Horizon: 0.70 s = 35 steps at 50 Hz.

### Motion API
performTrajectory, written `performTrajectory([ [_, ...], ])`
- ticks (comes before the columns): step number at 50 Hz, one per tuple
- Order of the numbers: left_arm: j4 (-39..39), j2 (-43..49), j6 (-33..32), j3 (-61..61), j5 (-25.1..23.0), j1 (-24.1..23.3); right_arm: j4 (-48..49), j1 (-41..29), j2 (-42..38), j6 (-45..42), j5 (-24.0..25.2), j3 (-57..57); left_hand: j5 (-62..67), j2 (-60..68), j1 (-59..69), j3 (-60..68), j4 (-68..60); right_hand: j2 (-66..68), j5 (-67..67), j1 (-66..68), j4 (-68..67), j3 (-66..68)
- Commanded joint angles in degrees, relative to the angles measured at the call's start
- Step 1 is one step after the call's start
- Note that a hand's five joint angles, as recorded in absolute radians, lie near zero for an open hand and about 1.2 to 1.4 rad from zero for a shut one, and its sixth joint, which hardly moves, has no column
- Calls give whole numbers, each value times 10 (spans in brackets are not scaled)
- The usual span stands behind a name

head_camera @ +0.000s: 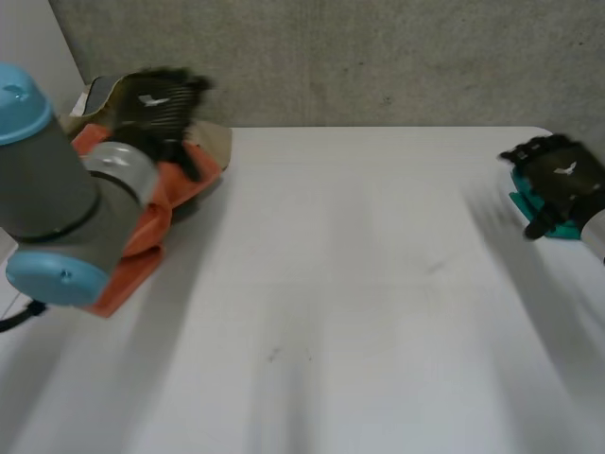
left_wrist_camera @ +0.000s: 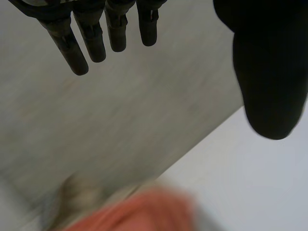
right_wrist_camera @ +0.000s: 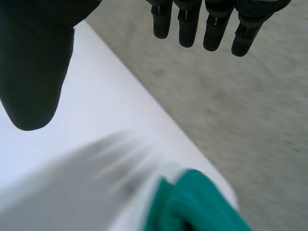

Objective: Fold the laundry.

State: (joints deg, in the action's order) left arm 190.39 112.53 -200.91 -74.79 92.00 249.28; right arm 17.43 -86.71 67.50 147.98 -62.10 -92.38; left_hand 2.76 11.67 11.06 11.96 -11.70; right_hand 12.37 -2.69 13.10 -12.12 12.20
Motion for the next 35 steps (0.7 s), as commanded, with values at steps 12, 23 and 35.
performTrajectory([
  [12, 59, 164, -168, 28, -129, 142, -51, -16, 91, -5, 27, -124, 672, 683, 689, 680, -683, -24, 27, -31, 21, -22],
  [23, 92, -12, 55, -25, -137, -30, -52, -12, 116, 5, -4, -124, 672, 683, 689, 680, -683, -24, 27, -31, 21, -22],
  [35, 73, 141, 87, -4, -203, -220, -52, -11, 155, 33, -55, -123, 672, 683, 689, 680, -683, -24, 27, -31, 21, -22],
])
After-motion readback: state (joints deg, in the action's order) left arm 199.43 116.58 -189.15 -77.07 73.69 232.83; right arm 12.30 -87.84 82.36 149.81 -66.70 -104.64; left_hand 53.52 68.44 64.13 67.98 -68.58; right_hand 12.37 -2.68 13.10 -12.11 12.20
